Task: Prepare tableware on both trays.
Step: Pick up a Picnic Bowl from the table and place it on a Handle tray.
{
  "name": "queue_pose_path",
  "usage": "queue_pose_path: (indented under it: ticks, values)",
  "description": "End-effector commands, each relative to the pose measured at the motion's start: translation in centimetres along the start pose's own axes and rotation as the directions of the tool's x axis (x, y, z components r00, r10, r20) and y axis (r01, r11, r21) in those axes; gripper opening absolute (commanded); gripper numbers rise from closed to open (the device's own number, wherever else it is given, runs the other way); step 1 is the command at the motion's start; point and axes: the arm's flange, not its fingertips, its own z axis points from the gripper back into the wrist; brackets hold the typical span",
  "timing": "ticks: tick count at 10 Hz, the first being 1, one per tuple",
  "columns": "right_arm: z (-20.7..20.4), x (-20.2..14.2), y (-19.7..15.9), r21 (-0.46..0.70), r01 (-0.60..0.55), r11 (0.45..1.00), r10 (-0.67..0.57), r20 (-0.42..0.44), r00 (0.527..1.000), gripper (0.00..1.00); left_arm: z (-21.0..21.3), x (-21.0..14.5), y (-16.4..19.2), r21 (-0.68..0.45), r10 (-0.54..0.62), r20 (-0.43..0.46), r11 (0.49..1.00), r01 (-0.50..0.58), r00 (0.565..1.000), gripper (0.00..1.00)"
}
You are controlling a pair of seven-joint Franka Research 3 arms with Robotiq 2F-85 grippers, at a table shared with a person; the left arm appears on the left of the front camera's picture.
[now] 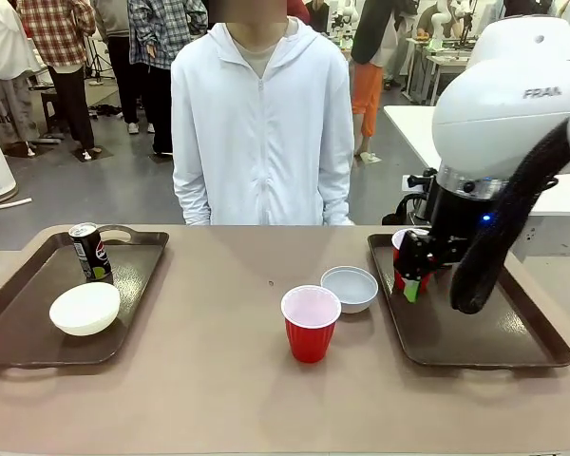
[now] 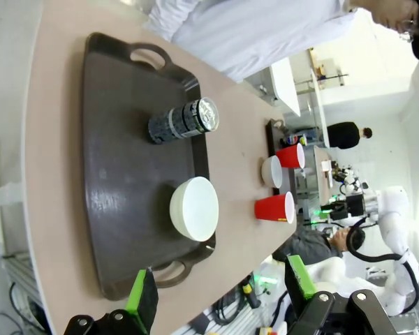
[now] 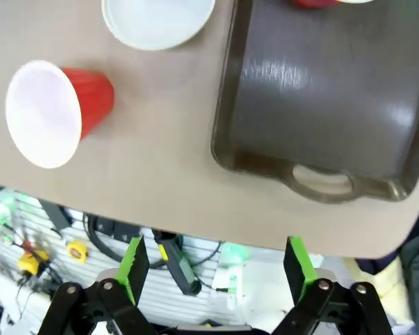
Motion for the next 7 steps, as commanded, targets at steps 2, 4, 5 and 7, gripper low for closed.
queue_pose_path:
  ticks: [2, 4, 5, 7]
  values:
    - [-2.0, 3.1, 2.0, 0.021, 0.028, 0.999, -0.028, 0.009, 1.000, 1.00, 0.3, 0.0, 0.0, -0.018, -0.017, 0.012, 1.000, 0.018, 1.000, 0.96]
    - [-0.9, 1.3, 0.5, 0.003, 0.010, 1.000, -0.010, 0.009, 1.000, 1.00, 0.3, 0.0, 0.0, -0.018, -0.017, 0.012, 1.000, 0.018, 1.000, 0.96]
    - [-0.9, 1.3, 0.5, 0.003, 0.010, 1.000, -0.010, 0.009, 1.000, 1.00, 0.3, 0.0, 0.0, -0.018, -0.017, 0.012, 1.000, 0.018, 1.000, 0.96]
    - [-0.9, 1.3, 0.5, 0.003, 0.010, 1.000, -0.010, 0.009, 1.000, 1.00, 0.3, 0.0, 0.0, -0.018, -0.017, 0.012, 1.000, 0.018, 1.000, 0.96]
